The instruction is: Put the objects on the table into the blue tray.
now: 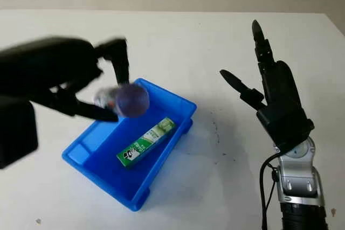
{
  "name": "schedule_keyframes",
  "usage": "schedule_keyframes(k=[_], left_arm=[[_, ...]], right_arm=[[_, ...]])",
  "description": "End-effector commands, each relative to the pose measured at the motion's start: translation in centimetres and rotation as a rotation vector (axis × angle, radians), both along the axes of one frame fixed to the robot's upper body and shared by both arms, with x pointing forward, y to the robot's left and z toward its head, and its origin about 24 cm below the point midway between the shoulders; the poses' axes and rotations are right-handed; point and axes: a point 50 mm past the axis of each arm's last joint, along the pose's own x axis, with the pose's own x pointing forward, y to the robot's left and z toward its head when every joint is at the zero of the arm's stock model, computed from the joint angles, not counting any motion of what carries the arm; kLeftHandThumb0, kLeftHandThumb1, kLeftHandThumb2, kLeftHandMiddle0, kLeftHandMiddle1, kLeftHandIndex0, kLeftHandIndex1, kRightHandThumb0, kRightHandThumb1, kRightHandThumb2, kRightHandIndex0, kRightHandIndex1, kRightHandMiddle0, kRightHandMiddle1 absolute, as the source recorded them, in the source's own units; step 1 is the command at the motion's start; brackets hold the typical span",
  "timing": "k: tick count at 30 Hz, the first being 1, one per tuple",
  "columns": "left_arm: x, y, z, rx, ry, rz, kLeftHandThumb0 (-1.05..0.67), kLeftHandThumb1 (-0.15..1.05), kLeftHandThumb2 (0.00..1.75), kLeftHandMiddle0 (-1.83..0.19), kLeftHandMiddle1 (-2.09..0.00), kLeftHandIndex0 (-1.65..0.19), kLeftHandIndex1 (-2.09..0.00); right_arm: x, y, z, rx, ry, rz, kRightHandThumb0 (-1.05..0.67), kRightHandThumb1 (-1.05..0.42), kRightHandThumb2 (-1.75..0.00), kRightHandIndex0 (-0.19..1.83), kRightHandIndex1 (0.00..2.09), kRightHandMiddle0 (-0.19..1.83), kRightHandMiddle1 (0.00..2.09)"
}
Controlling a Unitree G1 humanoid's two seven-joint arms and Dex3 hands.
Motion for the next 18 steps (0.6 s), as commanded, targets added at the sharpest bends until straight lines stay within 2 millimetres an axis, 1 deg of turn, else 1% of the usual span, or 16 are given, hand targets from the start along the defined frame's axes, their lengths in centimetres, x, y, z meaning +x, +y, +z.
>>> schedule_keyframes(k=[1, 3, 4, 5, 6, 7, 8, 9, 10, 11, 12, 14, 16, 18], left_arm=[[0.1, -0.3, -0.9, 0.043, 0.025, -0.002, -0.40, 1.05, 0.37, -1.23, -2.09, -0.58, -2.09], [0.3, -0.4, -1.5, 0.042, 0.053, -0.005, -0.40, 1.05, 0.35, -1.23, -2.09, -0.55, -2.09], [0.4, -0.5, -1.7, 0.038, 0.060, -0.008, -0.39, 1.05, 0.34, -1.17, -2.09, -0.47, -2.09], [0.5, -0.6, -1.8, 0.040, 0.067, -0.009, -0.39, 1.05, 0.33, -1.05, -2.09, -0.36, -2.09], [0.6, -0.6, -1.9, 0.043, 0.074, -0.008, -0.41, 1.05, 0.33, -0.70, -2.08, -0.13, -1.94], [0.6, -0.6, -2.0, 0.048, 0.076, -0.006, -0.43, 1.05, 0.34, -0.48, -2.05, -0.06, -1.75], [0.7, -0.6, -2.1, 0.051, 0.074, -0.005, -0.45, 1.05, 0.36, -0.34, -1.82, 0.00, -1.51], [0.8, -0.6, -2.1, 0.056, 0.070, -0.003, -0.47, 1.05, 0.38, -0.27, -1.49, 0.06, -1.27], [0.8, -0.7, -2.1, 0.065, 0.053, -0.003, -0.49, 1.05, 0.40, -0.20, -1.05, 0.09, -0.94], [0.9, -0.7, -2.1, 0.069, 0.035, -0.007, -0.50, 1.05, 0.41, -0.16, -0.80, 0.11, -0.73], [1.0, -0.7, -2.1, 0.069, 0.019, -0.009, -0.50, 1.05, 0.42, -0.08, -0.49, 0.14, -0.51], [1.3, -0.5, -2.0, 0.071, -0.002, 0.000, -0.49, 1.05, 0.42, 0.01, -0.24, 0.17, -0.32], [1.7, -0.2, -1.6, 0.068, -0.010, 0.020, -0.50, 1.05, 0.41, 0.09, -0.12, 0.18, -0.23], [2.2, 0.2, -1.1, 0.039, -0.009, 0.028, -0.52, 1.05, 0.38, 0.15, -0.06, 0.18, -0.17]], right_arm=[[-0.1, 0.0, 0.3, 0.001, -0.015, 0.000, -0.65, -1.05, -0.16, -0.01, 0.05, -0.01, 0.05], [-0.1, -0.1, 0.3, 0.000, -0.016, -0.002, -0.67, -1.05, -0.16, 0.00, 0.06, 0.00, 0.06], [-0.2, -0.1, 0.3, -0.001, -0.016, -0.003, -0.67, -1.05, -0.16, 0.00, 0.06, 0.00, 0.06], [-0.2, -0.1, 0.3, -0.004, -0.016, -0.004, -0.68, -1.05, -0.16, 0.00, 0.06, 0.00, 0.06], [-0.2, -0.1, 0.3, -0.006, -0.018, -0.005, -0.69, -1.05, -0.16, 0.00, 0.06, 0.00, 0.06], [-0.2, -0.1, 0.3, -0.007, -0.020, -0.005, -0.69, -1.05, -0.16, 0.01, 0.06, 0.00, 0.06], [-0.2, -0.1, 0.3, -0.006, -0.019, -0.005, -0.69, -1.05, -0.16, 0.01, 0.06, 0.00, 0.06], [-0.2, -0.1, 0.3, -0.004, -0.019, -0.004, -0.69, -1.05, -0.16, 0.01, 0.06, 0.00, 0.06], [-0.2, -0.1, 0.4, -0.005, -0.020, -0.003, -0.69, -1.05, -0.16, 0.00, 0.06, 0.00, 0.06], [-0.2, -0.1, 0.4, -0.006, -0.021, -0.003, -0.68, -1.05, -0.16, 0.00, 0.06, 0.00, 0.06], [-0.2, -0.1, 0.3, -0.005, -0.020, -0.003, -0.68, -1.05, -0.16, 0.00, 0.05, -0.01, 0.05], [-0.2, -0.1, 0.3, -0.004, -0.017, -0.003, -0.68, -1.05, -0.16, 0.00, 0.05, -0.01, 0.05], [-0.2, -0.1, 0.3, -0.001, -0.017, -0.003, -0.67, -1.05, -0.16, 0.00, 0.05, -0.01, 0.05], [-0.2, -0.1, 0.3, -0.004, -0.018, -0.006, -0.68, -1.05, -0.16, 0.00, 0.05, 0.00, 0.05]])
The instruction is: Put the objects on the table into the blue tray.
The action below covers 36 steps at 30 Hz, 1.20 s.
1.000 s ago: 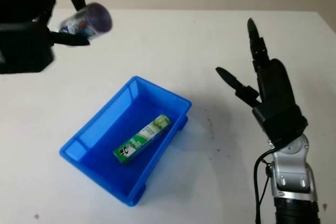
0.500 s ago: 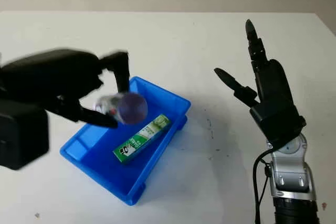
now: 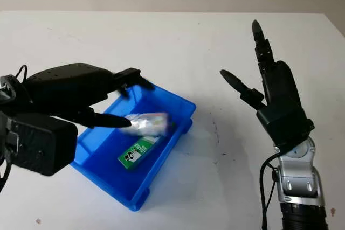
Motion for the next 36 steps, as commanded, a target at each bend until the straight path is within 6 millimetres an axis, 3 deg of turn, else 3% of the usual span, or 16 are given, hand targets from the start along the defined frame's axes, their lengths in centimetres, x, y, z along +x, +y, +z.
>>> schedule_keyframes(k=[1, 5, 9, 13, 16, 19, 28, 32, 36], left_arm=[[0.4, 0.4, 1.2, -0.041, -0.029, 0.007, -0.53, 1.05, 0.36, 0.18, -0.03, 0.19, -0.13], [1.2, 1.5, 2.4, -0.177, 0.041, 0.027, -0.58, 1.05, 0.28, 0.19, -0.01, 0.19, -0.04], [1.3, 3.1, 4.3, -0.446, 0.076, 0.118, -0.55, 1.05, 0.16, 0.18, -0.04, 0.16, -0.05], [1.0, 5.2, 4.6, -0.763, -0.084, 0.214, -0.65, 1.05, 0.40, 0.11, -0.06, 0.10, -0.08], [1.5, 6.9, 2.2, -1.130, -0.246, 0.284, -0.56, 1.05, 0.52, 0.09, -0.06, 0.09, -0.08], [2.6, 8.3, -0.9, -1.295, -0.350, 0.385, -0.59, 1.05, 0.58, 0.13, -0.04, 0.15, -0.05], [3.6, 10.3, -9.1, -1.398, -0.192, 0.599, -0.70, 1.05, 0.64, 0.19, 0.00, 0.19, 0.00], [3.4, 10.3, -11.2, -1.434, -0.145, 0.654, -0.73, 1.05, 0.61, 0.19, 0.00, 0.19, 0.00], [3.1, 9.9, -11.9, -1.428, -0.123, 0.688, -0.75, 1.05, 0.61, 0.19, -0.02, 0.19, 0.00]], right_arm=[[-0.2, -0.1, 0.3, -0.004, -0.017, -0.005, -0.68, -1.05, -0.16, 0.00, 0.05, 0.00, 0.06], [-0.1, -0.2, 0.3, -0.007, -0.021, -0.005, -0.68, -1.05, -0.15, 0.01, 0.06, 0.00, 0.06], [-0.2, 0.1, 0.5, 0.005, -0.024, 0.000, -0.66, -1.05, -0.15, -0.01, 0.05, -0.01, 0.05], [-0.1, 0.1, 0.6, 0.017, -0.026, 0.007, -0.65, -1.05, -0.15, -0.02, 0.05, -0.01, 0.05], [0.0, 0.1, 0.7, 0.027, -0.031, 0.017, -0.64, -1.05, -0.15, -0.02, 0.05, -0.02, 0.05], [0.2, 0.2, 0.7, 0.038, -0.037, 0.023, -0.64, -1.05, -0.16, -0.01, 0.06, -0.02, 0.05], [0.7, 0.3, 0.4, 0.028, -0.024, 0.016, -0.72, -1.05, -0.31, -0.01, 0.05, -0.02, 0.05], [0.8, 0.5, 0.4, 0.026, -0.032, 0.027, -0.70, -1.05, -0.43, -0.01, 0.05, -0.03, 0.05], [1.0, 0.8, 0.4, 0.016, -0.046, 0.034, -0.70, -1.05, -0.47, -0.02, 0.05, -0.03, 0.05]])
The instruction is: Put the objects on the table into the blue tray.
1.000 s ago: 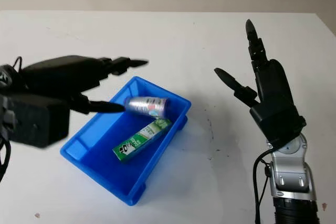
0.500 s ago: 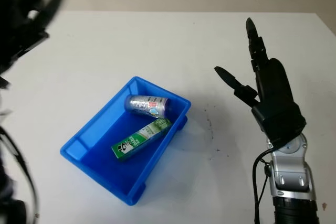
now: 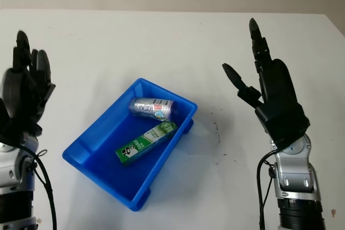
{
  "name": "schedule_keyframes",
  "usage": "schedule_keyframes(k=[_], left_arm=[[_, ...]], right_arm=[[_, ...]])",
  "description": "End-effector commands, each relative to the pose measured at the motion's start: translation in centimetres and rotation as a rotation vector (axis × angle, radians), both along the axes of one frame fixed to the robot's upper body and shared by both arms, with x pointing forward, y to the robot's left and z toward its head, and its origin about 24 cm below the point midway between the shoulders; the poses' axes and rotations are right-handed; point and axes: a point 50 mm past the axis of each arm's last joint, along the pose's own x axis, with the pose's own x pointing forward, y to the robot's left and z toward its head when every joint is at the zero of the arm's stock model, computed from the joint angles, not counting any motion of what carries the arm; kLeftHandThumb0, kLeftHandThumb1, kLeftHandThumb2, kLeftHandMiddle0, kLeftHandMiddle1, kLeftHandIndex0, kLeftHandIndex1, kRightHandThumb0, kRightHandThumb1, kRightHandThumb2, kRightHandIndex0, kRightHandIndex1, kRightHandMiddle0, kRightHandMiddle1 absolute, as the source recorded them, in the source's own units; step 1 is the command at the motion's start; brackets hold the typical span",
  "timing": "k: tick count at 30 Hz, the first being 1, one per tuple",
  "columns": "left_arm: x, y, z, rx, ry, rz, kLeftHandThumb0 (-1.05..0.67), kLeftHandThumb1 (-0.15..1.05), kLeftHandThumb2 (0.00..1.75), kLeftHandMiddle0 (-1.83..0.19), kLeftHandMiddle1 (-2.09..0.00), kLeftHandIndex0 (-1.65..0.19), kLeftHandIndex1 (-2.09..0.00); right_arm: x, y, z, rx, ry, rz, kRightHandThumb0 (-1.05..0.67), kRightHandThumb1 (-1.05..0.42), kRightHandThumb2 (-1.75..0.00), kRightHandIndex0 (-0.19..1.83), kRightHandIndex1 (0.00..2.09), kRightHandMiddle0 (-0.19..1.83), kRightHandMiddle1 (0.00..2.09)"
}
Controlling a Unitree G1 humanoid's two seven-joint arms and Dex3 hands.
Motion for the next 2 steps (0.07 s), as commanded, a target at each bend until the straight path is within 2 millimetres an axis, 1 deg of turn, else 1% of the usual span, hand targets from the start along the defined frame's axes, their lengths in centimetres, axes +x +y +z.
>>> schedule_keyframes(k=[1, 2], left_arm=[[-0.31, -0.21, -0.42, 0.002, 0.013, 0.004, -0.75, 1.05, 0.61, 0.19, -0.02, 0.19, 0.00], [-0.35, -0.23, -0.49, 0.008, 0.016, 0.005, -0.75, 1.05, 0.62, 0.19, -0.03, 0.19, 0.00]], right_arm=[[0.21, 0.37, 0.37, -0.006, -0.029, 0.012, -0.69, -1.05, -0.47, -0.02, 0.05, -0.03, 0.05], [0.22, 0.40, 0.35, -0.009, -0.030, 0.012, -0.69, -1.05, -0.47, -0.02, 0.05, -0.03, 0.05]])
